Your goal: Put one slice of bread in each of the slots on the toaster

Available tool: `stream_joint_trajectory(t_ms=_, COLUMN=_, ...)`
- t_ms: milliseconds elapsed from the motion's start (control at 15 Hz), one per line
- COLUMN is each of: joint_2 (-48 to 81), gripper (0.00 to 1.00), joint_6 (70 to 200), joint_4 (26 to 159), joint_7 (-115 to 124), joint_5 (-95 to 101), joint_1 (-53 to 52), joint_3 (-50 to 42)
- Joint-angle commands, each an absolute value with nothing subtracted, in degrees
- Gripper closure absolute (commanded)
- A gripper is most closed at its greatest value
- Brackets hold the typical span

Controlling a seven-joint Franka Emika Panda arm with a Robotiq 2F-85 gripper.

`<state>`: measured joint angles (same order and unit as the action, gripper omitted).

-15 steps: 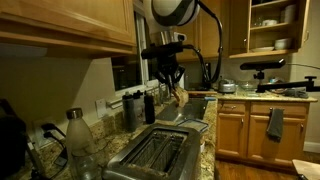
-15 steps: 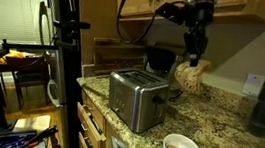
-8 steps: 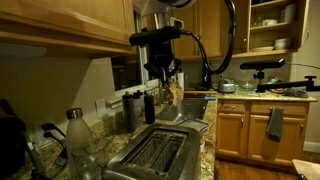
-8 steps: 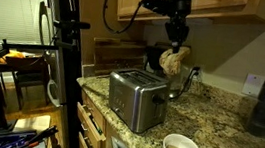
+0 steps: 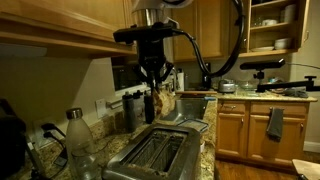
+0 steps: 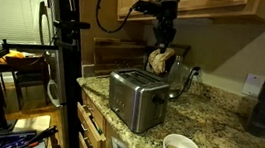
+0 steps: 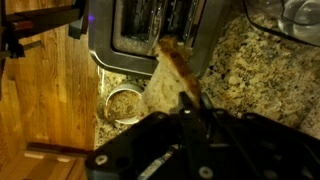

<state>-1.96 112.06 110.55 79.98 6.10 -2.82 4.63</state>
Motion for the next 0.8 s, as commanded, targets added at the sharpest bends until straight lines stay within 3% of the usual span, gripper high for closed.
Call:
stream_joint_trajectory(t_ms=0, joint_2=-3.92, gripper=0.91, joint_6=116.31, joint_4=114.30, joint_7=81.41, joint_5=2.93, joint_1=-3.71, joint_3=5.24)
stream_joint_trajectory(t_ms=733, joint_2=-0.72, gripper=0.91, joint_6=122.89, joint_4=116.29, joint_7=79.31, joint_5=-2.89, joint_1=-5.09, joint_3=6.72)
